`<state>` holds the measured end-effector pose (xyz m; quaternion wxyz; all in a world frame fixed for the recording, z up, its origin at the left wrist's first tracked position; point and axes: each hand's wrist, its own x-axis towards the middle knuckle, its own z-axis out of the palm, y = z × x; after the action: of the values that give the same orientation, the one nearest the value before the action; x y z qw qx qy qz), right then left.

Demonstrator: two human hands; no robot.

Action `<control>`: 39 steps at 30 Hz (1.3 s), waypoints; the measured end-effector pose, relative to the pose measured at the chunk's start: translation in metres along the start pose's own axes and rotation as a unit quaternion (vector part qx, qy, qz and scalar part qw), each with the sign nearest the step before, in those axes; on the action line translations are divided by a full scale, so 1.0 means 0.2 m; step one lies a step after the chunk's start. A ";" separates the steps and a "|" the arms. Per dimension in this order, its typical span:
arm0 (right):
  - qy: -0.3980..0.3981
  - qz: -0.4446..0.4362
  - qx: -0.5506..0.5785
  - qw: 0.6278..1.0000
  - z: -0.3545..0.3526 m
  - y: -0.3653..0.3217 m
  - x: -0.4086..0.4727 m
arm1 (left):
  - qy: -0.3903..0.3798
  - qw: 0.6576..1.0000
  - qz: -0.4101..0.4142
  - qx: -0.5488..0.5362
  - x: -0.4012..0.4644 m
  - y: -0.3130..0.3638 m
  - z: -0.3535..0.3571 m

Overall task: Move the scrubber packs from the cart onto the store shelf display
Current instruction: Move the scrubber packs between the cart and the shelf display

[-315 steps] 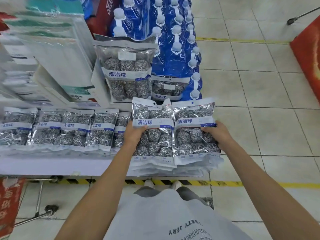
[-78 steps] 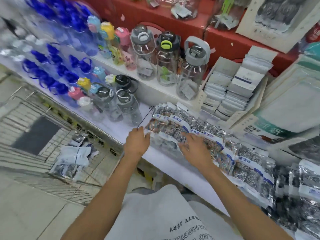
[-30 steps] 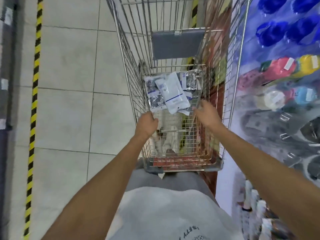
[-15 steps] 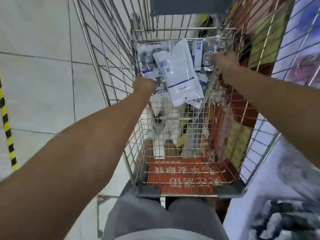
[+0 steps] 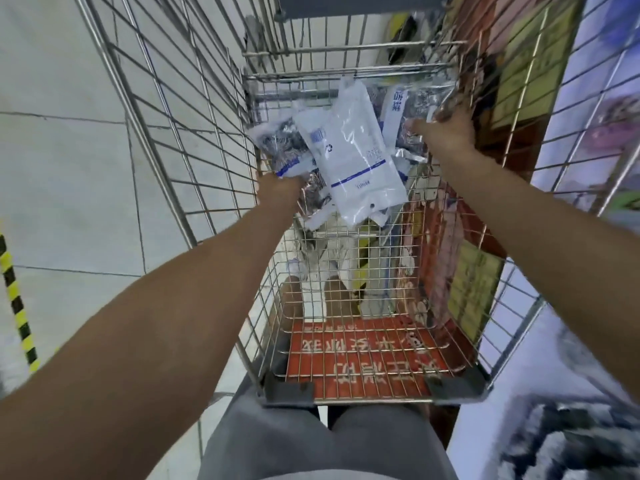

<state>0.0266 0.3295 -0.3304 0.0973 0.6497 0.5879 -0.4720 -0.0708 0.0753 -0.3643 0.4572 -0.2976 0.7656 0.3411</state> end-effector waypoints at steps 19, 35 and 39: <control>0.056 0.065 0.005 0.996 -0.11 0.52 -0.54 | -0.079 0.931 0.139 0.328 -0.32 -0.30 -0.07; -0.061 -0.109 -0.160 0.979 -0.03 0.03 -0.02 | -0.324 0.934 0.030 -0.145 -0.29 0.18 -0.07; -0.055 -0.101 -0.175 0.978 -0.03 0.11 -0.04 | -0.286 0.938 0.065 -0.183 -0.30 0.24 -0.07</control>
<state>0.0491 0.3217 -0.3295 0.1935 0.5332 0.7177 -0.4040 -0.0913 0.1008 -0.2938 0.5715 -0.2158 0.5441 0.5751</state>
